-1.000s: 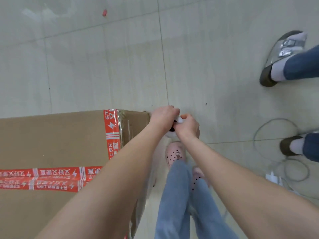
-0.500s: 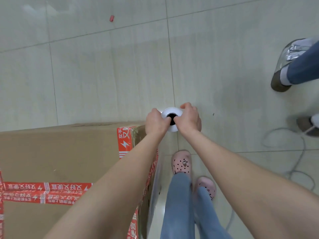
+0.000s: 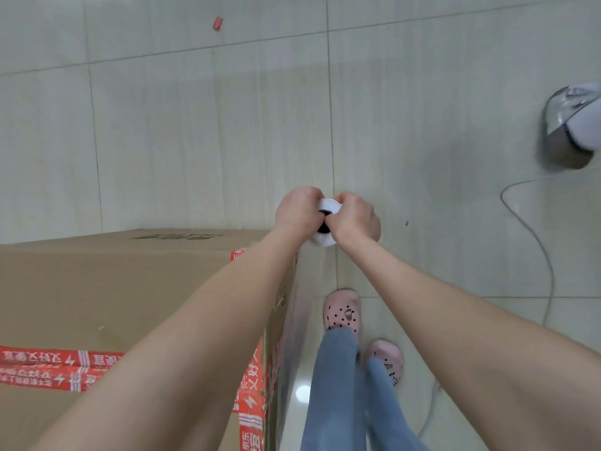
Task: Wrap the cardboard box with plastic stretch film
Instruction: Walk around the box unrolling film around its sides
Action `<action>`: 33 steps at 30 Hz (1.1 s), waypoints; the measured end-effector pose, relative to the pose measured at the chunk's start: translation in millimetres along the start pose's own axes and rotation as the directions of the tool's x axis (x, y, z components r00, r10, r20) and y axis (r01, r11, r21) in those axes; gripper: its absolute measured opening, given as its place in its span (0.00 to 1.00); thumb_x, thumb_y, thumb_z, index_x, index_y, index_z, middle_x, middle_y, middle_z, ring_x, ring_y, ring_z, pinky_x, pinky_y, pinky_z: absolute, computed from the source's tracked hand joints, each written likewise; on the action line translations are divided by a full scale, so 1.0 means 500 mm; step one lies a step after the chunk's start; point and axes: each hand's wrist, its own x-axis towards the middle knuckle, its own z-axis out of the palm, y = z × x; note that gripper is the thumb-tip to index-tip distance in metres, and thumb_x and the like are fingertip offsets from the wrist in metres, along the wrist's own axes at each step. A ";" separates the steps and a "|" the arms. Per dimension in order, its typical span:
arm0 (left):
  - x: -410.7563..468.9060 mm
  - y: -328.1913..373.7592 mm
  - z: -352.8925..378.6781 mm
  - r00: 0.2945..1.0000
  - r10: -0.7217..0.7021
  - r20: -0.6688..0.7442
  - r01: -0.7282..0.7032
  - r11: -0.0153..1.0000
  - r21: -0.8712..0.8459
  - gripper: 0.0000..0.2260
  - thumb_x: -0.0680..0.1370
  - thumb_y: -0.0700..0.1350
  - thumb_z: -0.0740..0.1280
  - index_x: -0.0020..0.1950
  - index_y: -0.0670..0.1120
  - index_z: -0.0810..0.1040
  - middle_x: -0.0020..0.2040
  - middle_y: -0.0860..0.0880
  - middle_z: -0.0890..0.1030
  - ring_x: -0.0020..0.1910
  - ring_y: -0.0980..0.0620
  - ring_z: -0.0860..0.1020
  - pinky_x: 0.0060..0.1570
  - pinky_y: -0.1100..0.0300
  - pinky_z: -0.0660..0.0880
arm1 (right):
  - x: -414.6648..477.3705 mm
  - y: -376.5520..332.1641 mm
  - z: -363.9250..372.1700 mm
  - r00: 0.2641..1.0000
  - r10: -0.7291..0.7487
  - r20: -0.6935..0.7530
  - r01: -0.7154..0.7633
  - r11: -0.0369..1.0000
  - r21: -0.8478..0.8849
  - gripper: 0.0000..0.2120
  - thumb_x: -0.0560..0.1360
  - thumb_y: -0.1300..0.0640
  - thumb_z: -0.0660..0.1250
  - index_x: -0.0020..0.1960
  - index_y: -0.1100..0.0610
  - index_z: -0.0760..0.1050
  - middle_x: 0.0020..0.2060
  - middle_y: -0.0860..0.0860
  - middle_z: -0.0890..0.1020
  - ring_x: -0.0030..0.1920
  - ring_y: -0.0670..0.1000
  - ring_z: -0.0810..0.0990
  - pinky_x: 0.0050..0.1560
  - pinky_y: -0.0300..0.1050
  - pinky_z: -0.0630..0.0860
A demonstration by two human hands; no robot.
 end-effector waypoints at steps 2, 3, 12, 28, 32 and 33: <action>0.004 -0.014 -0.010 0.996 -0.059 -0.064 0.054 0.995 -0.083 0.06 0.70 0.39 0.63 0.44 0.44 0.77 0.40 0.47 0.78 0.41 0.46 0.76 0.36 0.59 0.68 | 0.007 -0.024 -0.003 0.998 -0.062 -0.026 0.061 0.996 -0.063 0.14 0.72 0.62 0.62 0.55 0.50 0.74 0.46 0.51 0.80 0.41 0.55 0.73 0.36 0.43 0.66; 0.006 -0.021 -0.017 0.991 -0.107 -0.081 0.096 0.988 -0.125 0.06 0.70 0.40 0.63 0.45 0.44 0.77 0.40 0.48 0.77 0.41 0.47 0.75 0.36 0.59 0.67 | 0.008 -0.036 -0.002 0.995 -0.096 -0.036 0.093 0.993 -0.072 0.14 0.72 0.63 0.61 0.55 0.50 0.74 0.47 0.51 0.80 0.41 0.55 0.73 0.37 0.43 0.66; 0.012 -0.084 -0.067 0.934 -0.358 0.008 0.338 0.874 -0.351 0.05 0.70 0.44 0.66 0.40 0.42 0.74 0.41 0.43 0.81 0.40 0.42 0.81 0.38 0.55 0.76 | 0.002 -0.097 0.037 0.967 0.053 0.248 -0.118 0.959 0.256 0.23 0.73 0.57 0.63 0.67 0.54 0.64 0.57 0.55 0.76 0.53 0.58 0.77 0.49 0.48 0.76; 0.080 -0.114 -0.136 0.921 -0.378 -0.096 0.331 0.886 -0.324 0.09 0.72 0.42 0.63 0.50 0.42 0.75 0.47 0.44 0.80 0.47 0.42 0.78 0.38 0.57 0.71 | 0.084 -0.227 0.010 0.971 -0.191 0.145 0.211 0.967 -0.140 0.19 0.73 0.59 0.61 0.62 0.49 0.73 0.53 0.52 0.81 0.53 0.56 0.78 0.47 0.45 0.73; 0.081 -0.141 -0.142 0.773 -0.634 -0.029 0.473 0.606 -0.639 0.12 0.71 0.48 0.65 0.48 0.41 0.73 0.47 0.43 0.80 0.43 0.40 0.81 0.44 0.49 0.79 | 0.092 -0.295 0.021 0.912 -0.391 0.126 0.410 0.891 -0.195 0.18 0.74 0.61 0.60 0.62 0.49 0.73 0.55 0.51 0.79 0.54 0.54 0.77 0.44 0.42 0.67; 0.081 -0.147 -0.144 0.741 -0.671 -0.009 0.490 0.550 -0.676 0.13 0.71 0.48 0.65 0.49 0.40 0.73 0.47 0.42 0.80 0.44 0.40 0.81 0.45 0.48 0.79 | 0.092 -0.309 0.024 0.902 -0.410 0.139 0.430 0.884 -0.185 0.18 0.74 0.62 0.60 0.63 0.50 0.72 0.57 0.50 0.78 0.55 0.54 0.77 0.45 0.42 0.67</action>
